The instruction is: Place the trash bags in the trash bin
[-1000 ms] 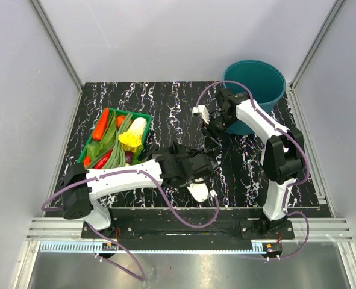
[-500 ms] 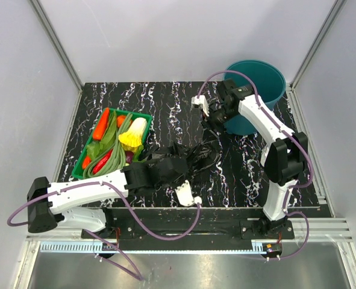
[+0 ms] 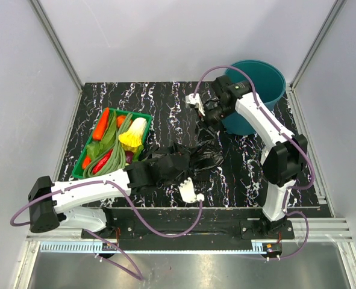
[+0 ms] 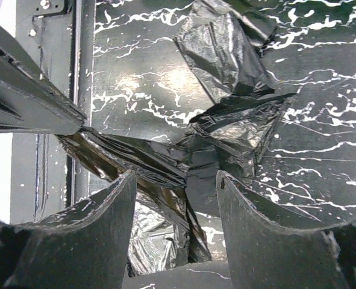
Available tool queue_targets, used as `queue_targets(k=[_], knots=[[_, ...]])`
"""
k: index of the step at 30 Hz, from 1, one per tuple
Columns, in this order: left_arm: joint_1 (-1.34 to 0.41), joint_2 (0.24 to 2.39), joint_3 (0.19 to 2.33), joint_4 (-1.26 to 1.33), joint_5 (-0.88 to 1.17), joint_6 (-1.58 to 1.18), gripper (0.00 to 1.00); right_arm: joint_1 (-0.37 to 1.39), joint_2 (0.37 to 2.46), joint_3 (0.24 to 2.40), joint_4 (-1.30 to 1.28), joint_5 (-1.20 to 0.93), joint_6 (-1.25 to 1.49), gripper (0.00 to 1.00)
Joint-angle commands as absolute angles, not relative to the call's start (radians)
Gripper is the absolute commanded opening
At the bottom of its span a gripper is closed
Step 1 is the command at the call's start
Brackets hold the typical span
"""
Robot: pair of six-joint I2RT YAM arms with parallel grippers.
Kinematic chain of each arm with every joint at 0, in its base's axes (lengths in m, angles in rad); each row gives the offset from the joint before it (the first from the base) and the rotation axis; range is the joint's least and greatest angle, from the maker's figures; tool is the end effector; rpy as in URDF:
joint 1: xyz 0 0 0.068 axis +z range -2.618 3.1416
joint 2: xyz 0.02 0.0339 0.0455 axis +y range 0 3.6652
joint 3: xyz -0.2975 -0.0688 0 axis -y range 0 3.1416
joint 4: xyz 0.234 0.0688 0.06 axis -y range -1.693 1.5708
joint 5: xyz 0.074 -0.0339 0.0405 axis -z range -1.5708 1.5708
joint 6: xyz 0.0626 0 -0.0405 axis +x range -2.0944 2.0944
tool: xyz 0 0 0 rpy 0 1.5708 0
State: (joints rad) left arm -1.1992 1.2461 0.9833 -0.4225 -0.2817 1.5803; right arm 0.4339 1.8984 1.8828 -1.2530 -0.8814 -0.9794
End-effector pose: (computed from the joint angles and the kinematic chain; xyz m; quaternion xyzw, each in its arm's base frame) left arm 0.1144 -0.2457 0.3077 0.8692 0.2202 0.2049 0.3925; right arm 0.3286 0.2055 0.3429 -0.6294 0.6383 0.3694 0.2447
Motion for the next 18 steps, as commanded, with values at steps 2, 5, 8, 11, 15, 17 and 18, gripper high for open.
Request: queue_targets(k=[2,5,8,11,15,17,18], knots=[[-1.19,1.201,0.968,-0.373,-0.247,1.605,0.0,0.466,1.893,1.85,-1.301,-0.92,-1.072,0.62],[-1.192,1.192,0.96,-0.376,-0.252,1.609,0.0,0.477,1.885,1.835,-1.313,-0.911,-1.101,0.62],[-1.189,1.187,0.957,-0.374,-0.25,1.609,0.0,0.491,1.884,1.819,-1.316,-0.878,-1.117,0.62],[-1.189,1.181,0.953,-0.37,-0.245,1.611,0.0,0.497,1.884,1.807,-1.304,-0.865,-1.111,0.62],[-1.189,1.177,0.946,-0.367,-0.244,1.611,0.0,0.503,1.891,1.801,-1.295,-0.854,-1.112,0.62],[-1.187,1.175,0.943,-0.367,-0.248,1.617,0.0,0.508,1.89,1.793,-1.295,-0.853,-1.118,0.62],[-1.187,1.175,0.943,-0.365,-0.247,1.615,0.0,0.508,1.89,1.79,-1.295,-0.854,-1.123,0.62]])
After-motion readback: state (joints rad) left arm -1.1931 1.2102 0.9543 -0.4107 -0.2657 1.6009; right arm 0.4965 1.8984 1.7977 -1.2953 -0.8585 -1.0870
